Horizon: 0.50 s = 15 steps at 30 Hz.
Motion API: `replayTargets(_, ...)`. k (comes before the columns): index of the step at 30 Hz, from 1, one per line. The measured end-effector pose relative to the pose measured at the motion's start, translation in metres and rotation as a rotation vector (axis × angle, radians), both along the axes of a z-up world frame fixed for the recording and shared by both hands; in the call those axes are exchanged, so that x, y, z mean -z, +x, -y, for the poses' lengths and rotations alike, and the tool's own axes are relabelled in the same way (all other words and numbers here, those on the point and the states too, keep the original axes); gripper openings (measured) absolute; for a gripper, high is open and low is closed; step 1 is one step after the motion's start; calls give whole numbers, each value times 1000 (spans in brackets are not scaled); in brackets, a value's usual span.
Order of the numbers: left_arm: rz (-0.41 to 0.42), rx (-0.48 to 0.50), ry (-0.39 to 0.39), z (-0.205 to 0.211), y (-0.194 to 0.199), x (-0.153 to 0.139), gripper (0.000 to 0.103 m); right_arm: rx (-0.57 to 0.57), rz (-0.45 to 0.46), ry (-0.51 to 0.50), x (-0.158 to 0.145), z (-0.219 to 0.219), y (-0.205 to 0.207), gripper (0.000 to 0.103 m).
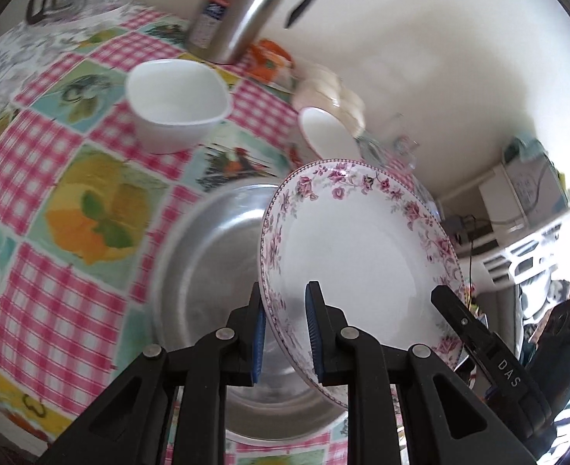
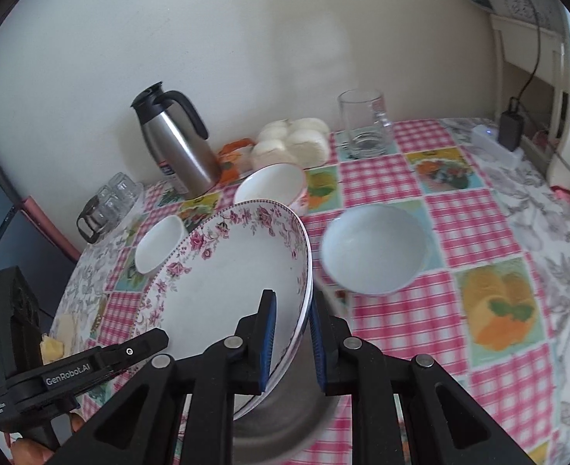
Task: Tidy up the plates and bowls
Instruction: 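Lower the rose-rimmed plate into the steel basin with both grippers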
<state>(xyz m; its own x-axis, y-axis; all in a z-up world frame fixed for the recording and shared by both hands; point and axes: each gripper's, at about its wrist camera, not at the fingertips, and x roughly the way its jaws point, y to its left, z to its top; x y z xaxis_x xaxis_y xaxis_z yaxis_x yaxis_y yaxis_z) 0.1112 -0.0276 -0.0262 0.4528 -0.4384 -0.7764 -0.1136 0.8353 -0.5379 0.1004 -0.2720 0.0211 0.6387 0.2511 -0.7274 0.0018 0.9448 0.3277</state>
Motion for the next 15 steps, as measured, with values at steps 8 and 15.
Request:
replayTargets(8, -39, -51, 26, -23, 6, 10, 20, -16, -39, -5, 18, -30, 12, 19)
replayTargets(15, -80, -17, 51, -14, 8, 22, 20, 12, -97, 3, 41, -20, 11, 19)
